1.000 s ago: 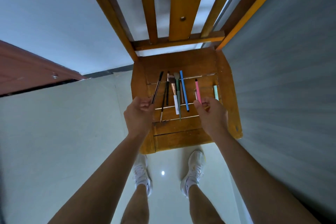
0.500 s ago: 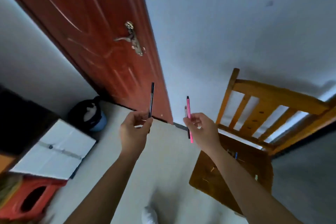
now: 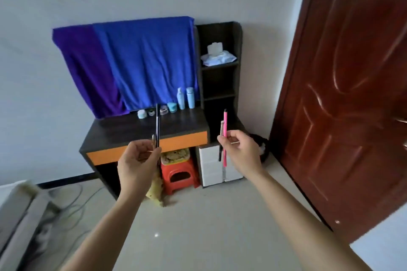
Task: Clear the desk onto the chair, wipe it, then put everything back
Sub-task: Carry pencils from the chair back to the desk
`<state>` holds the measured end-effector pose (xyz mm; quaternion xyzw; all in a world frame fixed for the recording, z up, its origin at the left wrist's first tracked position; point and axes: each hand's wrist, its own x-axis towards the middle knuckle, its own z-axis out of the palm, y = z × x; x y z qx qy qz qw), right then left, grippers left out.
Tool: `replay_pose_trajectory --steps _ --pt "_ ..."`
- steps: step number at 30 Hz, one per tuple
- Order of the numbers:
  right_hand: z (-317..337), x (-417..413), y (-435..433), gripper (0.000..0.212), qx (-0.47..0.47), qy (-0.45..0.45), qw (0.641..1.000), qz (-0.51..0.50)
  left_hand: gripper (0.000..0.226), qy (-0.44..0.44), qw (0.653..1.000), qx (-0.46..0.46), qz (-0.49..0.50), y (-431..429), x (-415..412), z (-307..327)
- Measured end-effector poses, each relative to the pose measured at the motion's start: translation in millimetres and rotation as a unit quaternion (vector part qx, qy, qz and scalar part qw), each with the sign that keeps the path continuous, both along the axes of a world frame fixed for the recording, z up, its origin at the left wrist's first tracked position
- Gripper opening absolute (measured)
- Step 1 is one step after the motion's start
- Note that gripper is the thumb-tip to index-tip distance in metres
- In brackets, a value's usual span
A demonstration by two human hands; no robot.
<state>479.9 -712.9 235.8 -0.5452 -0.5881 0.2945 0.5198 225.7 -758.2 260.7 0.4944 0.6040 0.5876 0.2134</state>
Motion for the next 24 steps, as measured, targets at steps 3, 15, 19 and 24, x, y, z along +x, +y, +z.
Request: replay_pose_trajectory --steps 3,15,19,24 --pt "-1 -112 35 0.014 0.010 0.005 0.997 0.071 0.019 -0.009 0.998 -0.016 0.061 16 -95 -6" --pt "-24 -205 214 0.012 -0.019 0.025 0.996 0.089 0.021 -0.012 0.998 -0.019 0.059 199 -180 -40" --pt "-40 -199 301 0.014 -0.029 0.038 0.996 0.079 0.021 -0.032 0.998 -0.027 0.052 285 -173 -51" --pt "-41 -204 413 0.011 -0.049 0.049 0.994 0.089 0.022 -0.065 0.996 -0.041 0.054 387 -175 -50"
